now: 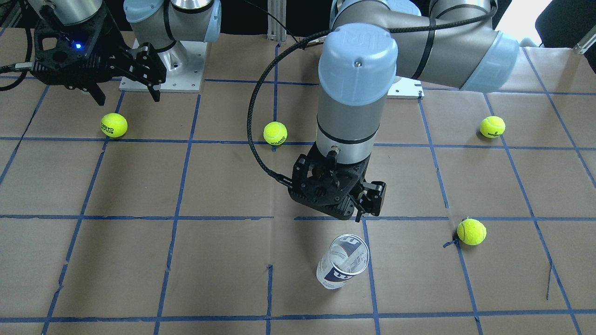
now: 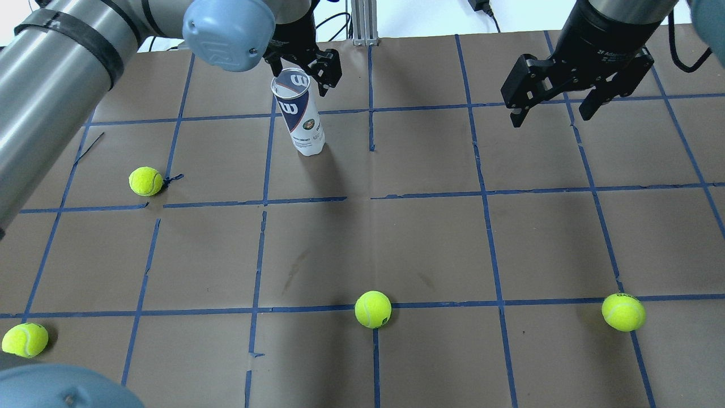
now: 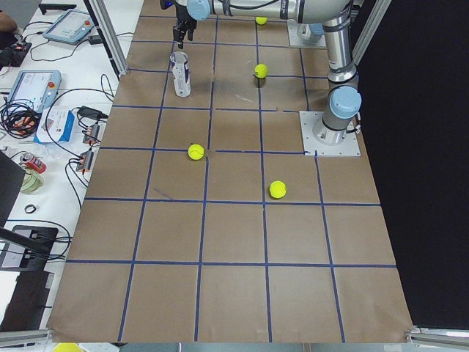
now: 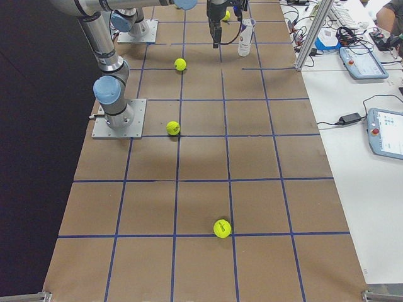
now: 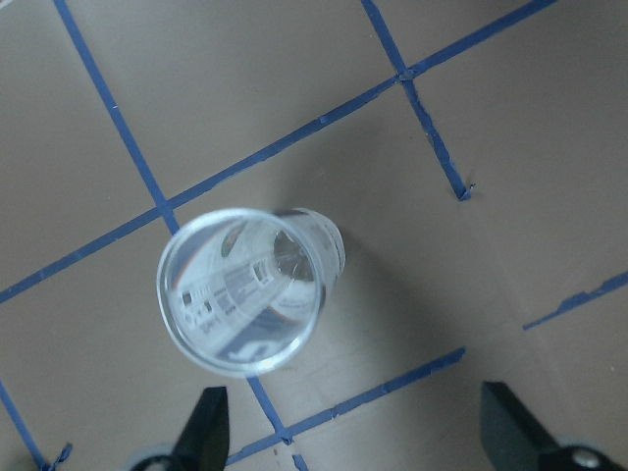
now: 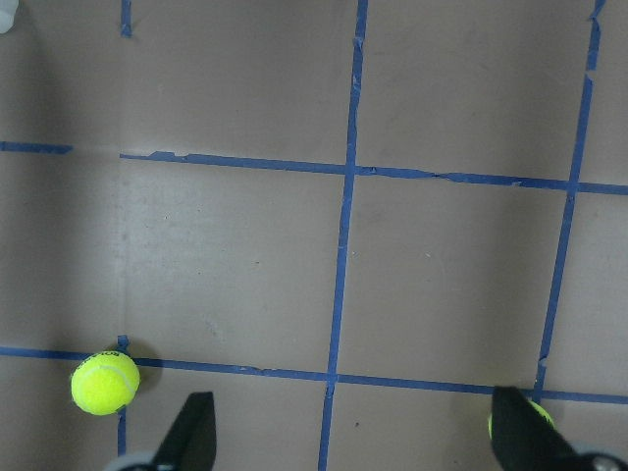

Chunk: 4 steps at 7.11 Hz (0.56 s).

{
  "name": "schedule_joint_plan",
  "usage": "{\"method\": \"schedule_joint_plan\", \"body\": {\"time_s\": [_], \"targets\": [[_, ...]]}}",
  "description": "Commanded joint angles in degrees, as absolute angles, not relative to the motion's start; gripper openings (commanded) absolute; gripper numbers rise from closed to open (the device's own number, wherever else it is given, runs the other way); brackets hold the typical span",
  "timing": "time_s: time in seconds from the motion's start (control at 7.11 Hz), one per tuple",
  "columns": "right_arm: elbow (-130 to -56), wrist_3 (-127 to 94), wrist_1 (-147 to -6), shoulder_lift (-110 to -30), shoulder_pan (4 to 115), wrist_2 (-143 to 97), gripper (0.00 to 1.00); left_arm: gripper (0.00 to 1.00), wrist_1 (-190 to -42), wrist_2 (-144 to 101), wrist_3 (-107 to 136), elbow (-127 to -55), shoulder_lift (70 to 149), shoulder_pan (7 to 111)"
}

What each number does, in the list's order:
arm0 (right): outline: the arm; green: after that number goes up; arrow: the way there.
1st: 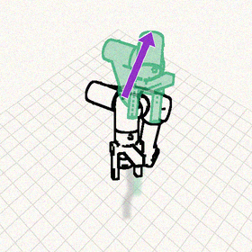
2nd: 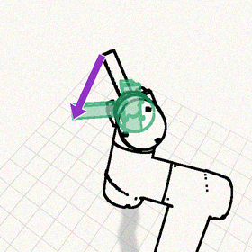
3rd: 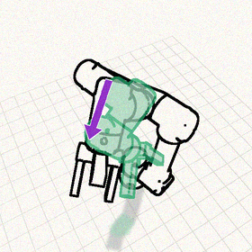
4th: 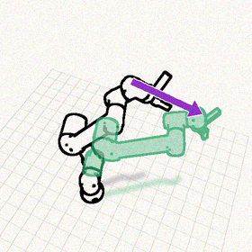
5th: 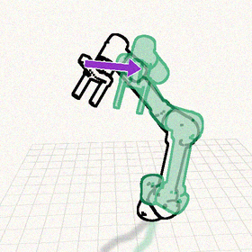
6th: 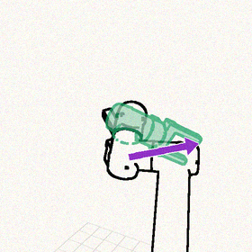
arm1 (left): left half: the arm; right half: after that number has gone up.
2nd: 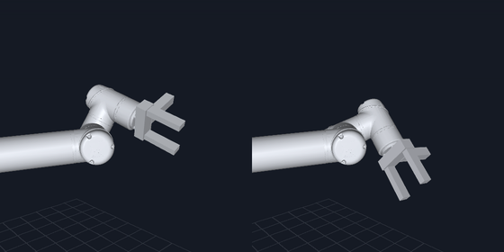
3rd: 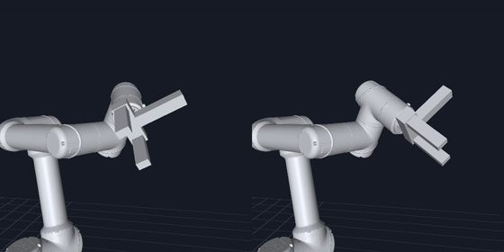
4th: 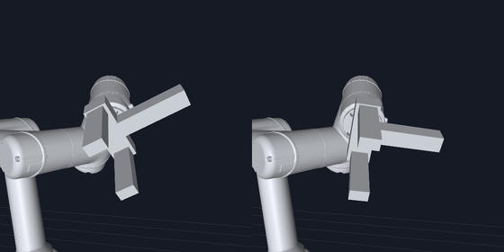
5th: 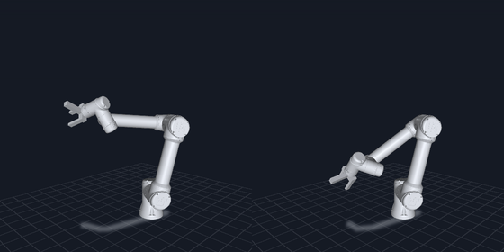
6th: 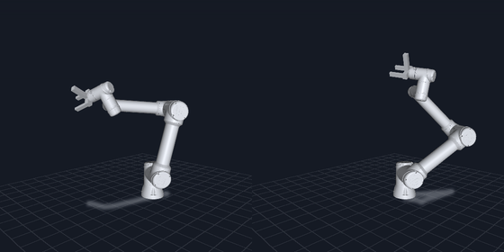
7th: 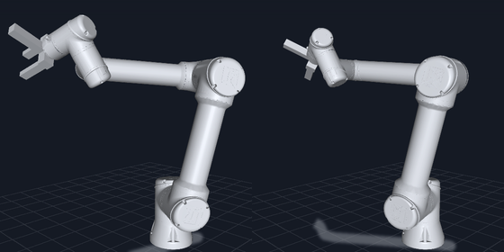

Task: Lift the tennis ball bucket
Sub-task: 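Lower the upright can onto the table with the left gripper, then open the left gripper and pull it back from the can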

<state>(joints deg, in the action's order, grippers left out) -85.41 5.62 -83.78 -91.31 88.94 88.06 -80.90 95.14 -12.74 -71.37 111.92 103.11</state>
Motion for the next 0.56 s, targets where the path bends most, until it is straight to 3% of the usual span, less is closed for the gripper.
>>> {"method": "schedule_joint_plan", "body": {"time_s": [0.0, 0.42], "targets": [[-85.2, 5.0, -83.0, -91.1, 88.9, 87.9, 1.0, 1.0, -86.0, 94.5, -8.0, -72.7, 105.2, 100.2], [-85.3, 5.1, -83.0, -91.1, 88.8, 87.9, 1.0, 1.0, -87.6, 94.4, -2.8, -83.8, 94.0, 93.7]]}}
